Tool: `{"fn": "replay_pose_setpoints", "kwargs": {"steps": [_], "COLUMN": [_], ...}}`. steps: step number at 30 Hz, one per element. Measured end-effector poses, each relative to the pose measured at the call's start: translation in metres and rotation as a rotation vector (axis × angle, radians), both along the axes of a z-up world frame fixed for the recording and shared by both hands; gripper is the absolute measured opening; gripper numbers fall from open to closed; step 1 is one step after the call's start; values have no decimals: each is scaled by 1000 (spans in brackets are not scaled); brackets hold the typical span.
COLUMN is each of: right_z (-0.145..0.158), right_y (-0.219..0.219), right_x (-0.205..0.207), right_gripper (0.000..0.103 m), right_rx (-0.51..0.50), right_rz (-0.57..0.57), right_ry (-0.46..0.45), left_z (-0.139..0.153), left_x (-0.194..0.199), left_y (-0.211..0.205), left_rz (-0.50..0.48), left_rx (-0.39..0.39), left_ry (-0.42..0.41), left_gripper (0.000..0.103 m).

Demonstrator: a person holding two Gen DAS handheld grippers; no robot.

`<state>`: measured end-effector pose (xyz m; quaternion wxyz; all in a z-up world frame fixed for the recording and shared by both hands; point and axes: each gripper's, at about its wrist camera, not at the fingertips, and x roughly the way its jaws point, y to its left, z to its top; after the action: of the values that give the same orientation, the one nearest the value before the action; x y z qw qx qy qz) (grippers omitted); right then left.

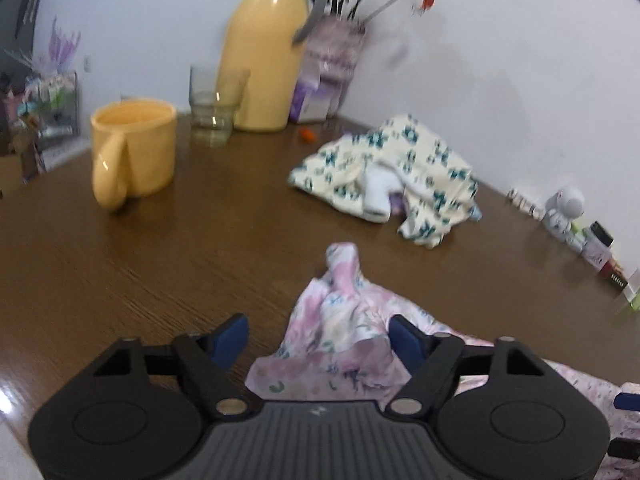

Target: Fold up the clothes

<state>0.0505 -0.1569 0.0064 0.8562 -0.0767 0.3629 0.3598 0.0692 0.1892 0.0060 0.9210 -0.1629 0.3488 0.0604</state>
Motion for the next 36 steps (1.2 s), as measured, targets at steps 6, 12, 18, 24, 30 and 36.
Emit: {"fn": "replay_pose_setpoints", "kwargs": {"steps": [6,12,18,24,30,36], "right_z": [-12,-23,-28,-29,-28,-20], "right_y": [7,9,10,7,2,-13], "right_x": [-5,-3,-3,-2,-3,-6], "right_gripper": [82,82,82,82,83,83], "right_rx": [-5,-16,-14,6,39,75], "right_rz": [6,-1,1,1,-2,-28], "right_ry": [17,38,39,45,52,39], "left_z": [-14,-16,-9,32,25,-12], "left_x": [13,12,9,-11,-42,-62], "left_y": [-6,-19,-30,-81,-182,-251], "left_rz": [-17,-49,-59,-158,-350,-539], "left_rx": [33,99,175,479,921,1073], "left_ry": [36,33,-15,-159,-278,-295], "left_gripper": [39,5,3,3,3,4]}}
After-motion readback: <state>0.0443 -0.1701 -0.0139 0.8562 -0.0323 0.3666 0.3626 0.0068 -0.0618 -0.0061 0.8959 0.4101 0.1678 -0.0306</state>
